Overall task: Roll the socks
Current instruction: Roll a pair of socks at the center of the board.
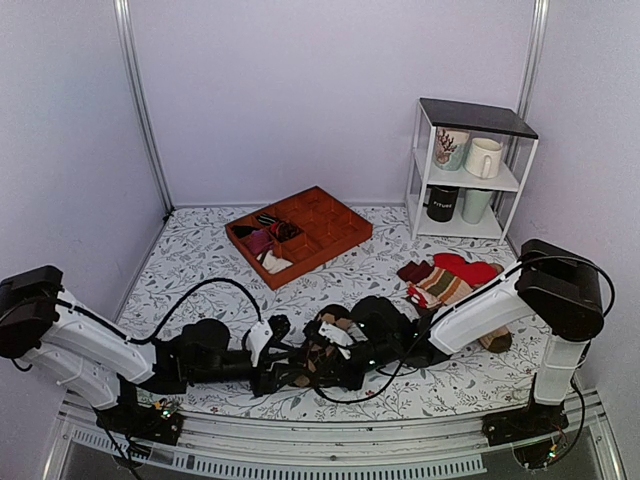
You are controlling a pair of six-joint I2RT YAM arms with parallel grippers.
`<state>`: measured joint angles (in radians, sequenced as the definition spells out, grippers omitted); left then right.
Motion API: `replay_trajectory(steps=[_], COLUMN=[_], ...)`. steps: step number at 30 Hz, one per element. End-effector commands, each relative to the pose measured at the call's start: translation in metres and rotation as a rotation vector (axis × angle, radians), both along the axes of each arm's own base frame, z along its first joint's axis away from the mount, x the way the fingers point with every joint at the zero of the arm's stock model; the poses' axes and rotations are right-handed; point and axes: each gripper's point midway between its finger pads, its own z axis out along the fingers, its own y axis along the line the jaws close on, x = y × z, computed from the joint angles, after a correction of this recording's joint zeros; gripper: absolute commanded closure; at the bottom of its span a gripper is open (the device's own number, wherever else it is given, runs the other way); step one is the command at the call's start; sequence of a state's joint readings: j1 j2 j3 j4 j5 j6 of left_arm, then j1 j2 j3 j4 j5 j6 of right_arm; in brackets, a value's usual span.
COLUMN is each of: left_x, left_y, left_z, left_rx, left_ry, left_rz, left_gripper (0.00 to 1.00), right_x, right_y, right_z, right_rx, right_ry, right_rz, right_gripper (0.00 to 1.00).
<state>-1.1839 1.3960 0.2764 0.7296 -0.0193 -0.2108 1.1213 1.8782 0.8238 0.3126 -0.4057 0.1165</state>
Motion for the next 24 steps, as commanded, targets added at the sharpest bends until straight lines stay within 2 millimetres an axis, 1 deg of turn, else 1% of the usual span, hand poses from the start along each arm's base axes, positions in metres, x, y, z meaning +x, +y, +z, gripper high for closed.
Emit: replay_trajectory(steps=[1, 3, 6, 8, 12, 19, 21, 22, 24], left_x=[-0.002, -0.010, -0.019, -0.018, -0.017, -0.020, -0.022, -0.023, -0.024], left_y=[-0.001, -0.006, -0.008, -0.009, -0.015, -0.021, -0.023, -0.024, -0.026], left_z=[0.004, -0.001, -0.012, -0.020, -0.031, -0.047, -0.050, -0.052, -0.055], left_rx=[0.027, 0.016, -0.003, 0.008, 0.026, 0.049, 0.052, 0.051, 0.054], left_ry=[-0.160, -0.164, -0.162, -0.162, -0.170, -0.154, -0.147, -0.143, -0.129], left_rz=[-0.080, -0.136, -0.189, -0.190, -0.209, -0.244, -0.257, -0.265, -0.278], left_gripper=[0.52, 0.52, 0.53, 0.53, 0.53, 0.53, 0.58, 0.63, 0.80], right_x=[-0.051, -0.052, -0.053, -0.052, -0.050, -0.049, -0.049, -0.049, -0.050], right_y=[-0.074, -0.072, -0.071, -0.073, -0.079, -0.081, -0.081, -0.081, -0.081], right_z=[-0.081, -0.079, -0.080, -0.083, -0.088, -0.089, -0.089, -0.090, -0.089], right_rx=[-0.316, -0.291, -0.284, -0.294, -0.312, -0.318, -0.318, -0.320, -0.319], right_ry=[0.457, 0.520, 0.578, 0.601, 0.628, 0.639, 0.641, 0.644, 0.648], right_rz=[-0.134, -0.147, -0.146, -0.151, -0.171, -0.182, -0.184, -0.186, -0.185], right_gripper=[0.89, 0.89, 0.89, 0.89, 0.89, 0.89, 0.89, 0.89, 0.89])
